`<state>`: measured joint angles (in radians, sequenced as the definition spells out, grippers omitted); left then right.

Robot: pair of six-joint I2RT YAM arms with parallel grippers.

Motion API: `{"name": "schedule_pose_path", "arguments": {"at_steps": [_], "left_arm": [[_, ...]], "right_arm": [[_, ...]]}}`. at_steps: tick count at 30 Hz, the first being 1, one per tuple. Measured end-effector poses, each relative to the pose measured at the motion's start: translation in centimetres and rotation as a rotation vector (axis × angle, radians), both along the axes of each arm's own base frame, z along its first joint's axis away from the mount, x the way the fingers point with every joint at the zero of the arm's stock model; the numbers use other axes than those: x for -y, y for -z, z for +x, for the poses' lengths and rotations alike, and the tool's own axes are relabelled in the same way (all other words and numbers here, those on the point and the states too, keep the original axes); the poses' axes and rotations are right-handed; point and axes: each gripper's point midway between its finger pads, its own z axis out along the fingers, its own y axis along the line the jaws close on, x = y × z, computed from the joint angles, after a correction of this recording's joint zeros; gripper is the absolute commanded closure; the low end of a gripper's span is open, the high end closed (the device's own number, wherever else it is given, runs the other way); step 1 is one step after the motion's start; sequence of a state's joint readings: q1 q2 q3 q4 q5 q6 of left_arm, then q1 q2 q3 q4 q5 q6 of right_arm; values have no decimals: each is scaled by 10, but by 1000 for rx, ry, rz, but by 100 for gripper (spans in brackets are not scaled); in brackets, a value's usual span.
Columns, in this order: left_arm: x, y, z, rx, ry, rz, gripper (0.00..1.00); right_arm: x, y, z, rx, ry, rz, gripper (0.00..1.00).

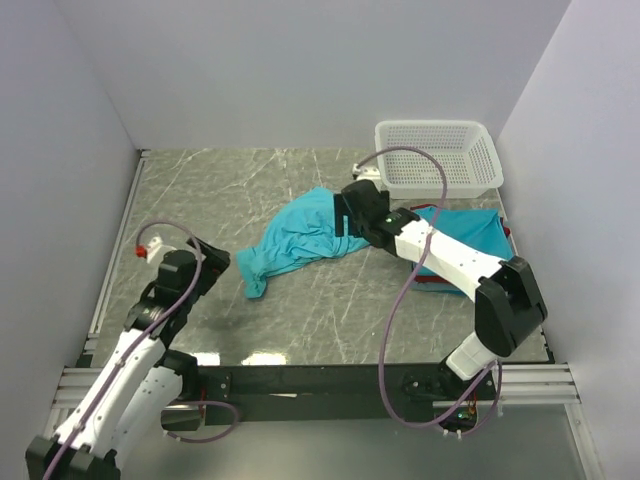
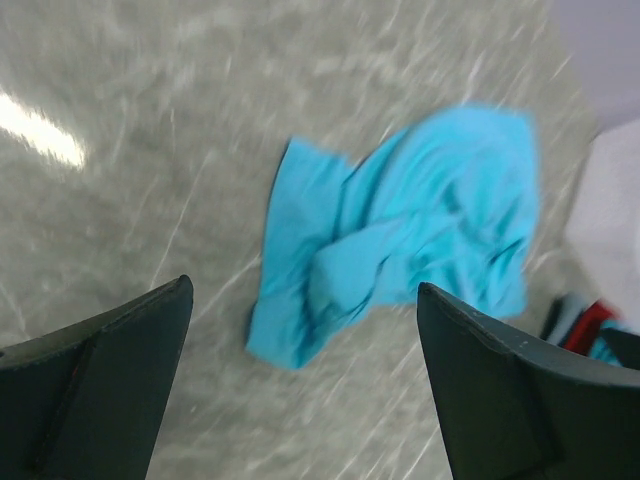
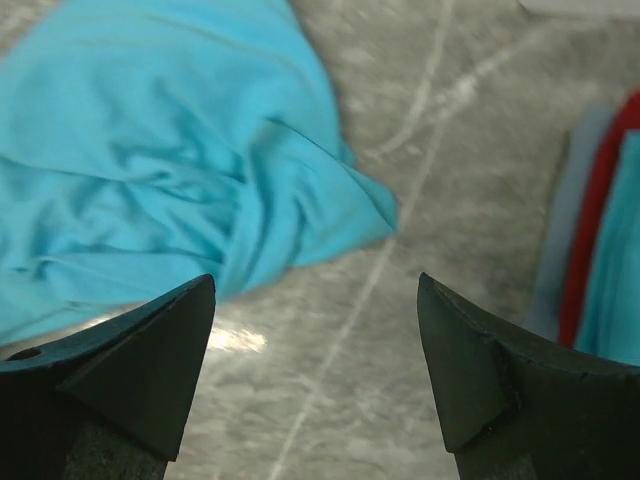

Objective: Fold and stack the t-shirts
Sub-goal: Flatten the tshirt out

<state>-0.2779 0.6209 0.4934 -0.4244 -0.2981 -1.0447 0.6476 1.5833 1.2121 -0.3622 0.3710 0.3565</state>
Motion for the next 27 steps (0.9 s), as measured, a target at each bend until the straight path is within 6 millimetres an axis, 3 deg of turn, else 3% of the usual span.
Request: {"name": "schedule_pose_path", "arguments": {"at_steps": [5, 11, 16, 19, 25, 27], "left_arm": [[25, 56, -9, -194, 118, -36, 10], [45, 92, -14, -305, 199, -95, 36], [53, 109, -11, -355, 217, -117, 51], [55, 118, -10, -383, 221, -122, 51], [69, 117, 0, -356, 269, -170, 52], [73, 118, 3, -351, 284, -183, 60]], "right_arm": [[32, 8, -16, -4, 81, 3, 12], [47, 1, -25, 31, 117, 62, 12], [52, 6, -32, 21, 110, 101, 12], [57, 11, -36, 7, 116, 114, 12], [62, 8, -36, 10, 127, 139, 12], [62, 8, -36, 10, 127, 143, 13]]}}
